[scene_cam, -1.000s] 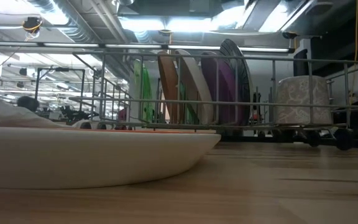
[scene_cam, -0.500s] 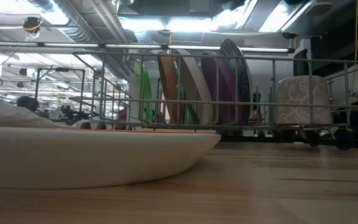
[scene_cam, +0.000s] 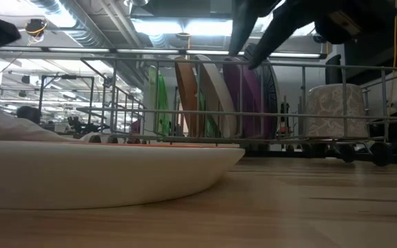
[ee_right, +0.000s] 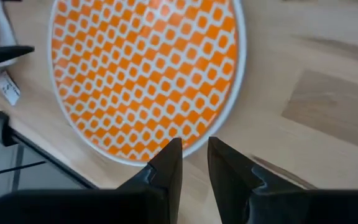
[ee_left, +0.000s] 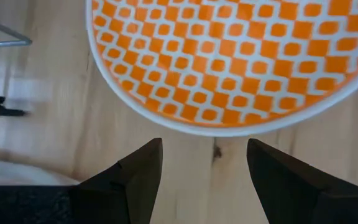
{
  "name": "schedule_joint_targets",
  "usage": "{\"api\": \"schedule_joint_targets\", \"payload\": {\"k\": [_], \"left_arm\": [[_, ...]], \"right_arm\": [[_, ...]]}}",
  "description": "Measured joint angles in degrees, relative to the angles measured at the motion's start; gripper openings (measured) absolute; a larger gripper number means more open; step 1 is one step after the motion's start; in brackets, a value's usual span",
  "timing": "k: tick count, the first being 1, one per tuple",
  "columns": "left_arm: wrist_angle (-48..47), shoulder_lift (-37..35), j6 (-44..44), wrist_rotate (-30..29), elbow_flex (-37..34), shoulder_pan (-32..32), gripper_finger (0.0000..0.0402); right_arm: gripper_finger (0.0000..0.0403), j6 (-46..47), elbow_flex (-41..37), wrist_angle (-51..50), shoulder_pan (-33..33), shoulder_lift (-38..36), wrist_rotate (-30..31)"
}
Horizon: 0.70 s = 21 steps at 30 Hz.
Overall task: Sort dishes
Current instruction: Put the orange plate into the dish rack
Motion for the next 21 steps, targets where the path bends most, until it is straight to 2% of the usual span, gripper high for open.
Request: {"api": "schedule_joint_targets", "payload": {"k": [10, 21], "left_arm": [[2.7, 0.0, 7.5, -0.1, -1.5, 3.4, 0.0224], [5.7, 0.0, 19.8, -0.1, -1.5, 3.4, 0.0224]], "right_arm": [[0.0081, 2.7, 0.0, 0.7, 0.0, 2.2, 1.1], [0.0081, 2.8, 0.0, 1.3, -0.1, 2.7, 1.5]]}}
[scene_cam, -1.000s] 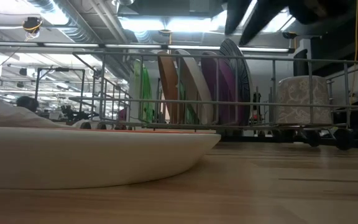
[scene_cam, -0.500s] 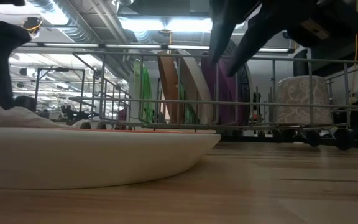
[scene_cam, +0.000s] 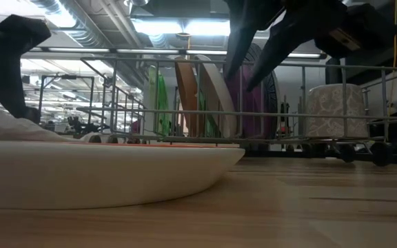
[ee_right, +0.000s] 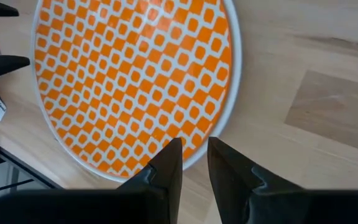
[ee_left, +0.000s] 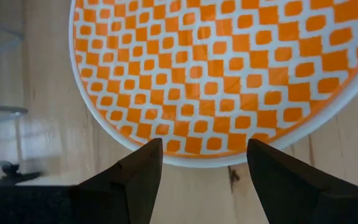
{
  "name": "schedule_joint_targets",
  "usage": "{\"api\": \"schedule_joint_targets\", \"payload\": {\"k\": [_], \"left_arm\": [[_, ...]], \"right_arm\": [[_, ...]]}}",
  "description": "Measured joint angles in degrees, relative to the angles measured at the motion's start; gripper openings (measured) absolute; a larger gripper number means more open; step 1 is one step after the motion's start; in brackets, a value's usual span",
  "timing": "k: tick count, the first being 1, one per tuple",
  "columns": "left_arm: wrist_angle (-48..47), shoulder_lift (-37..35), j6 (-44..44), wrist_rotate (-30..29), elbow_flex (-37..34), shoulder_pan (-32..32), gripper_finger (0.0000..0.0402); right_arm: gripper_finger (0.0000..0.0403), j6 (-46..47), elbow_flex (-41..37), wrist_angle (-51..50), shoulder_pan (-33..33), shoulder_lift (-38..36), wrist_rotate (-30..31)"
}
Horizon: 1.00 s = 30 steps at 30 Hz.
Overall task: Sort dishes
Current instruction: Put the orange plate into the dish rack
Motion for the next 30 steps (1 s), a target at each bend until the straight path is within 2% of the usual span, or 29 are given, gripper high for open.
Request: {"api": "schedule_joint_targets", "payload": {"k": [4, 10, 22, 30], "left_arm": [[0.0, 0.0, 2.3, 0.0, 0.0, 0.0, 0.0224], [0.2, 0.0, 5.5, 0.0, 0.0, 0.1, 0.0224], [3.0, 1.2, 14.8, 0.6, 0.1, 0.9, 0.0224], [4.0, 1.8, 19.0, 0.9, 0.1, 1.8, 0.0224]], "right_arm": [[0.0081, 0.4, 0.0, 0.1, -0.2, 0.2, 0.2], [0.0081, 7.6, 0.0, -0.4, -1.2, 0.6, 0.6], [0.0081, 10.6, 0.0, -6.9, -1.5, 0.6, -0.4], [0.0081, 10.5, 0.0, -6.1, -2.4, 1.1, -1.2]]}}
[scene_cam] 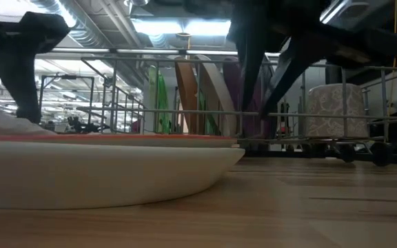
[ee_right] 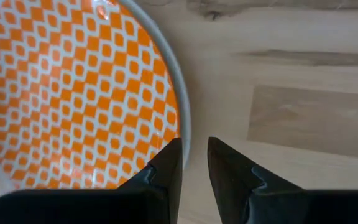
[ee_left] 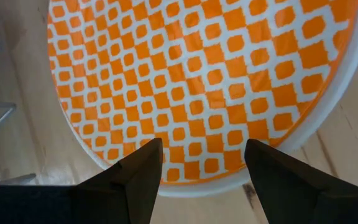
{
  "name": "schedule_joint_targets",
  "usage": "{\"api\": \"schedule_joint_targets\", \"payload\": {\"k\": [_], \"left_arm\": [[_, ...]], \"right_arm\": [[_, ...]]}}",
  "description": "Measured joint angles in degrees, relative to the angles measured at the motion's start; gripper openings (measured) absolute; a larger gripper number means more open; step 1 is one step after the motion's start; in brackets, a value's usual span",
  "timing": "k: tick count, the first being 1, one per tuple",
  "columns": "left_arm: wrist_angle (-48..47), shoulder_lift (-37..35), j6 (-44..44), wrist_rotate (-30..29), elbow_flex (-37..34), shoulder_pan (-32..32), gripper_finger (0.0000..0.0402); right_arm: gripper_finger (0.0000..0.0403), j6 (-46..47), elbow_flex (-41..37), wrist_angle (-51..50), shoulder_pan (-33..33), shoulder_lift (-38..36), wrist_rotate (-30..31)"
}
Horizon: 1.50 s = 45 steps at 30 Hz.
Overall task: Sort dishes
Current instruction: Put the orange plate into the dish rack
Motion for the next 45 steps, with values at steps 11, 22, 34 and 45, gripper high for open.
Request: {"api": "schedule_joint_targets", "payload": {"k": [11, 22, 34, 45], "left_arm": [[2.0, 0.6, 4.1, 0.5, -0.1, 3.6, 0.0224], [8.2, 4.2, 10.6, 1.5, 0.1, 5.5, 0.0224], [10.9, 4.5, 15.2, 2.4, 0.0, 7.3, 0.0224], [13.9, 4.6, 17.4, 3.3, -0.1, 10.3, 0.0224]], "right_arm": [[0.0081, -0.2, 0.0, 1.7, -1.1, 2.3, -1.1], [0.0081, -0.4, 0.0, 3.1, -1.1, 2.3, -1.2], [0.0081, -1.6, -0.1, 4.9, -1.0, 2.3, -0.7], [0.0081, -2.9, -0.1, 7.3, -0.9, 2.3, -4.0]]}}
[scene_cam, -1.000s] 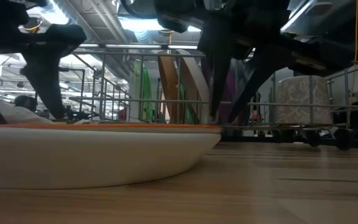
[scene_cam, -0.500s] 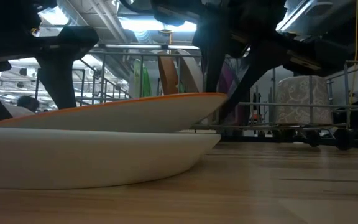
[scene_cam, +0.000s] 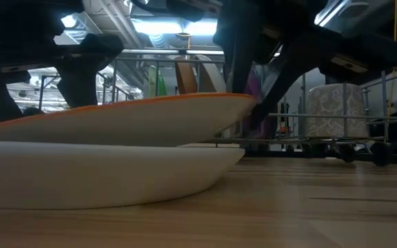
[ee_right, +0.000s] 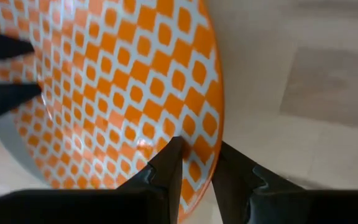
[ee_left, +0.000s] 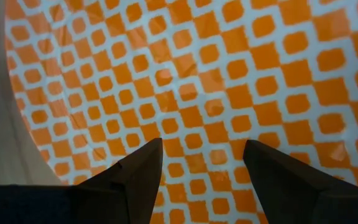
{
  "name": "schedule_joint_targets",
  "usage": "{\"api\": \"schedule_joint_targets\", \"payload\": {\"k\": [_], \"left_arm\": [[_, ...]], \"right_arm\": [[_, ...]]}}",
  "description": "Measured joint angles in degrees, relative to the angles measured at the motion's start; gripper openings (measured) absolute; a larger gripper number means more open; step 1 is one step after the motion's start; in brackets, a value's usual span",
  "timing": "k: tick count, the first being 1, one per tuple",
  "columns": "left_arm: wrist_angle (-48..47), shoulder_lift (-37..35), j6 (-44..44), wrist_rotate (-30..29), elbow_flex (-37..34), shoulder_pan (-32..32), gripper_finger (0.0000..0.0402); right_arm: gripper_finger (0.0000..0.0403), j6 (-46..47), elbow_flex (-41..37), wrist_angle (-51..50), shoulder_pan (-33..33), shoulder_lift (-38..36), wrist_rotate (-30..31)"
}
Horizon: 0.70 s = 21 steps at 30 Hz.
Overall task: Sort dishes
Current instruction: Put the orange plate into the dish rack
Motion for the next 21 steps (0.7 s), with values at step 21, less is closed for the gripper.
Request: {"api": "schedule_joint_targets", "payload": {"k": [21], "left_arm": [[0.5, 0.0, 0.0, 0.1, -0.1, -0.1, 0.0224]], "right_arm": [[0.0082, 5.8, -4.3, 9.0, 0.1, -0.3, 5.6]]}}
